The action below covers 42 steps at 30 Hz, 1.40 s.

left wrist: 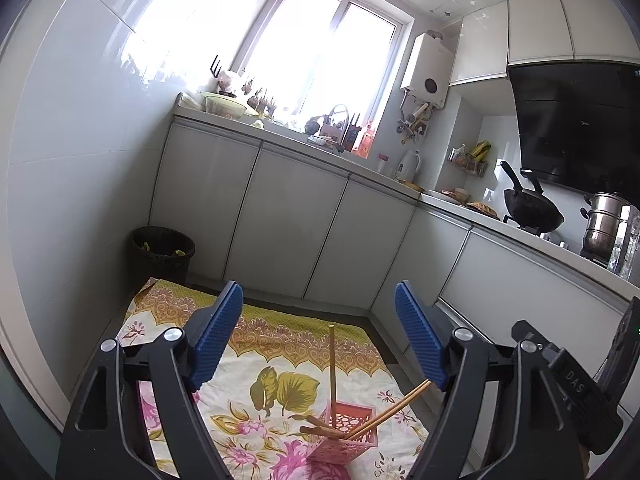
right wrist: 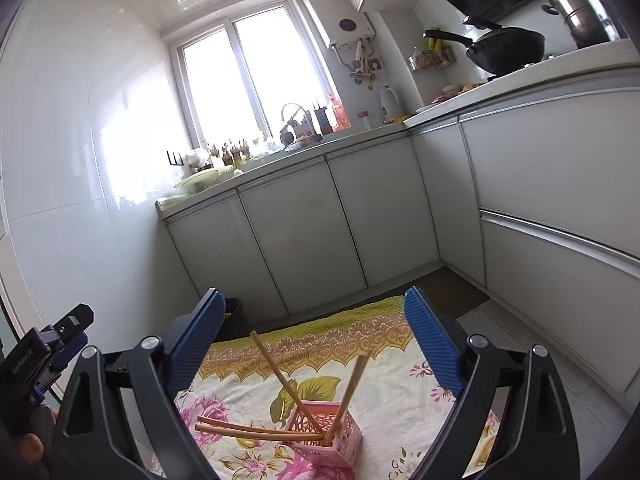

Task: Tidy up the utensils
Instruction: 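Lower both chopsticks into the pink cup and open both grippers, then withdraw both open grippers back to the remaining chopsticks, then grasp a wooden chopstick with the left gripper while the right gripper grasps a black-tipped one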

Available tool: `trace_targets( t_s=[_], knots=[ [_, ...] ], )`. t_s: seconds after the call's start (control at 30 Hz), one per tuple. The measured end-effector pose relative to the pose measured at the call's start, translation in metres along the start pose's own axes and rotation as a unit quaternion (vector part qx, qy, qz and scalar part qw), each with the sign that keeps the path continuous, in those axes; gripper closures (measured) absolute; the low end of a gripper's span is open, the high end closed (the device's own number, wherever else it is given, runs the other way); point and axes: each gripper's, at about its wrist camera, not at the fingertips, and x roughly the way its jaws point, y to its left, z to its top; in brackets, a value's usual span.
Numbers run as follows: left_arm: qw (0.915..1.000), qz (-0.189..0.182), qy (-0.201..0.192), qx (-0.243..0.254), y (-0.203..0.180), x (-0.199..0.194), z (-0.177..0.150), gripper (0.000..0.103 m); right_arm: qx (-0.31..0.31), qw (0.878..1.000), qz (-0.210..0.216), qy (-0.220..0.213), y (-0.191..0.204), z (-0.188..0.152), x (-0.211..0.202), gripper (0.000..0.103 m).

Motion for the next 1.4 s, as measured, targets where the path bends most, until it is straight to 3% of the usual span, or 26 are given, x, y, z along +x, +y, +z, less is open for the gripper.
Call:
trace_targets(
  t_s=[0.23, 0.4, 0.57, 0.8, 1.0, 1.1, 1.3, 1.4],
  knots=[
    [0.9999, -0.006, 0.013, 0.010, -0.013, -0.017, 0.000, 0.019, 0.020, 1.000, -0.013, 0.019, -0.019, -0.012, -0.048, 0.010],
    [0.9992, -0.010, 0.031, 0.022, -0.025, -0.030, -0.009, 0.013, 0.043, 0.997, -0.021, 0.068, -0.031, -0.040, -0.072, 0.010],
    [0.9951, 0.001, 0.089, 0.043, -0.034, -0.029, -0.033, 0.007, 0.064, 0.987, -0.039, 0.146, -0.047, -0.073, -0.080, 0.010],
    [0.9711, 0.002, 0.218, 0.096, -0.047, -0.007, -0.093, 0.007, 0.116, 0.961, -0.072, 0.242, -0.088, -0.117, -0.093, 0.010],
    [0.9496, -0.012, 0.279, 0.142, -0.069, 0.010, -0.126, 0.007, 0.121, 0.956, -0.091, 0.251, -0.102, -0.123, -0.107, 0.010],
    [0.9333, -0.031, 0.316, 0.167, -0.081, 0.019, -0.143, 0.007, 0.120, 0.956, -0.094, 0.251, -0.105, -0.118, -0.110, 0.010],
    [0.8652, -0.063, 0.442, 0.227, -0.099, 0.060, -0.196, 0.008, 0.151, 0.942, -0.095, 0.285, -0.119, -0.123, -0.110, 0.010],
    [0.8280, -0.069, 0.499, 0.247, -0.107, 0.086, -0.224, 0.021, 0.179, 0.928, -0.091, 0.314, -0.129, -0.134, -0.106, 0.010]
  ],
)
